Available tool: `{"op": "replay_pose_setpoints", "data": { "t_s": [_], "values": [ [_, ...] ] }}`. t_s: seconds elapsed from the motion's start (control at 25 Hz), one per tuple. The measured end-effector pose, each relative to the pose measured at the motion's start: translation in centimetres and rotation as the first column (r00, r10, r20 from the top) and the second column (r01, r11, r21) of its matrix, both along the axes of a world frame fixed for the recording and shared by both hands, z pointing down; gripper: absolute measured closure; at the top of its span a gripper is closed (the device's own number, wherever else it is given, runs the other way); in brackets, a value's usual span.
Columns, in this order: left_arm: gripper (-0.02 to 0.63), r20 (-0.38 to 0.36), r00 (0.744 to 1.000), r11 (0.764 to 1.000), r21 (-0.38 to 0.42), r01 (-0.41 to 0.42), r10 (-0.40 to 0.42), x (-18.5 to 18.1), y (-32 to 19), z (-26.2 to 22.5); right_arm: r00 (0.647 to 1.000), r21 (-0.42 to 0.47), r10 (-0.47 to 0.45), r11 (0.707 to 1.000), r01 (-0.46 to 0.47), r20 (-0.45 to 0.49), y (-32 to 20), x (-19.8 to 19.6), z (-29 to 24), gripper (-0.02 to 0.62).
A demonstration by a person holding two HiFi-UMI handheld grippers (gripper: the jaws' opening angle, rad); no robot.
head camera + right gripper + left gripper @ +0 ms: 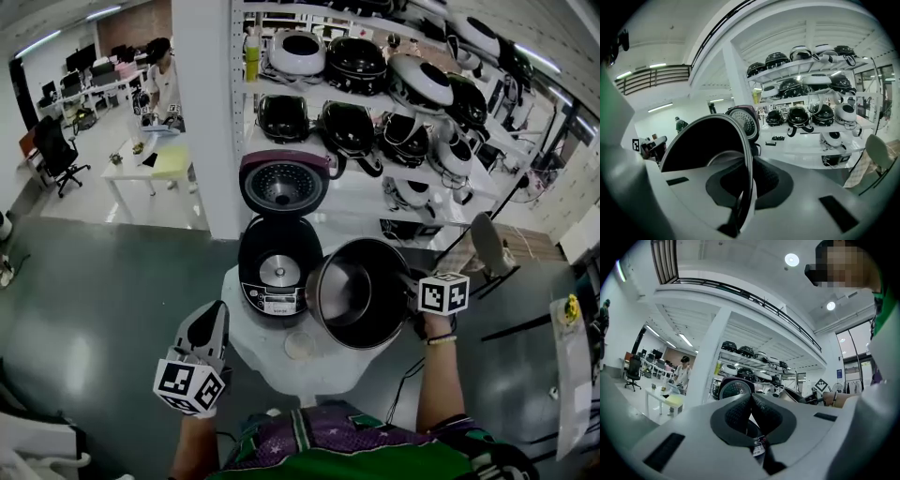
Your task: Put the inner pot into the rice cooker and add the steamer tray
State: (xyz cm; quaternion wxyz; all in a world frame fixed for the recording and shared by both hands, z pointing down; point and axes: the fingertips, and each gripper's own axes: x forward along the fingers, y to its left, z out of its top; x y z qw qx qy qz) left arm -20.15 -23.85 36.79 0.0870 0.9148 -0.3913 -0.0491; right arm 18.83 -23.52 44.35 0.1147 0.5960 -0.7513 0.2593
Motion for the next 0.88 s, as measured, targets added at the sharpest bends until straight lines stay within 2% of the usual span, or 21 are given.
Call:
{"op": "replay_pose_setpoints", "data": {
  "t_s": [0.4,0.88],
  "values": [
    [0.584,0.041,0.996,0.996,0.023,0.081,-0.082,0.2,-1.9,-1.2,0.996,0.075,-0.056,0.996,0.051,0.069,-6.7,-0.6,-1.8,0.572],
    [0.584,0.08,0.976,0.979,-0.004,0.203,-0.202,-1.5,-4.4,-0.4,0.986,0.056,-0.106,0.993,0.099,0.131,-15.6,-3.4,-0.3,0.571]
  ]
}}
